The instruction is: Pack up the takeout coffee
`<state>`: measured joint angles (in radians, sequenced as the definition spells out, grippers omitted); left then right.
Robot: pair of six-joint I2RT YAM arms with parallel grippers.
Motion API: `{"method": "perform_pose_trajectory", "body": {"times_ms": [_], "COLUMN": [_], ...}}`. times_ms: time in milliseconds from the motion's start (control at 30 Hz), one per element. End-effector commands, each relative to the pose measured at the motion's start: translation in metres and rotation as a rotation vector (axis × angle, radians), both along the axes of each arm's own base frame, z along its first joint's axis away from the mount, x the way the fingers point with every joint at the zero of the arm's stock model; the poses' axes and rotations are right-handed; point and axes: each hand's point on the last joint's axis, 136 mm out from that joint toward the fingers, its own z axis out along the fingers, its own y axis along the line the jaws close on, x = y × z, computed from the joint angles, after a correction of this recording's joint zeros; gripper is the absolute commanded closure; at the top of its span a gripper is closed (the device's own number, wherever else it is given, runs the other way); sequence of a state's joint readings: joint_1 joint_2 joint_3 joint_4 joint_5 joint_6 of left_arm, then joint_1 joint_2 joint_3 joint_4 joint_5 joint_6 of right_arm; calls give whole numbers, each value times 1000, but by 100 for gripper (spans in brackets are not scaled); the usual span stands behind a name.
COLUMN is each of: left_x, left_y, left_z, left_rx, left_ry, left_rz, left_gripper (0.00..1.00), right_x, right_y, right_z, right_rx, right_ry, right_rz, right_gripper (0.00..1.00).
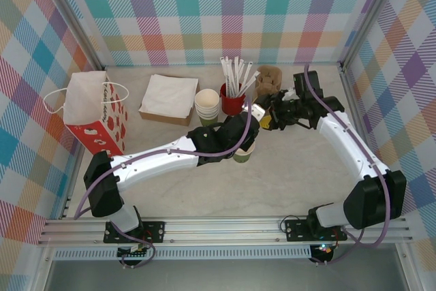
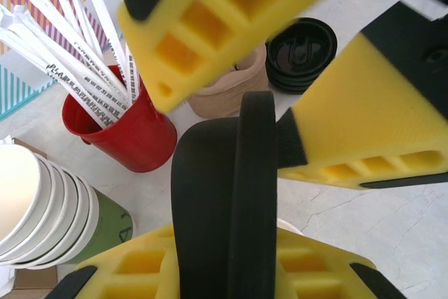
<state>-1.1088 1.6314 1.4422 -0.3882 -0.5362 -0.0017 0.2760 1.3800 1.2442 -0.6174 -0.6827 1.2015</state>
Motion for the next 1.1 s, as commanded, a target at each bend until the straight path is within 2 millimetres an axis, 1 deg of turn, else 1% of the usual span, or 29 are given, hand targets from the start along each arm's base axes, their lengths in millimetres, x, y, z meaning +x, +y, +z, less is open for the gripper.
{"method": "perform_pose_trajectory", "body": {"times_ms": [0,167,233,267,333,400,467,567,633,733,900,1067], "left_x": [-7,-6,-7,-7,-7,-9,-10,-14,-15,-14,-6,-1], "left_y": [-3,-2,-1,0,3,6,10,18,26,44,71,81], "left_z": [16,19,19,20,23,26,30,36,39,45,49,50], "left_rx": [-40,-46,-49,-53,-62,-76,-98,-142,-183,-282,-500,-696], "left_ry": [-30,-35,-36,-36,-37,-37,-34,-11,14,70,238,394], "left_rz": [-29,-21,-18,-15,-8,-5,0,0,7,42,136,220], "left_gripper": [83,81,77,72,67,62,51,38,31,23,16,13], "right_x": [-4,-7,-7,-7,-7,-8,-8,-8,-8,-7,-5,-3], "right_y": [7,10,10,10,10,8,6,4,3,2,-1,2], "right_z": [-1,-3,-4,-4,-3,-2,-1,-3,-4,-2,2,6], "right_rx": [39,61,60,60,58,51,36,25,25,18,-16,16], "right_ry": [20,7,0,-8,-26,-53,-93,-138,-176,-267,-431,-544], "right_rz": [25,47,52,56,61,62,67,75,87,118,151,175], "right_gripper": [54,69,77,81,86,88,89,91,91,92,93,93]}}
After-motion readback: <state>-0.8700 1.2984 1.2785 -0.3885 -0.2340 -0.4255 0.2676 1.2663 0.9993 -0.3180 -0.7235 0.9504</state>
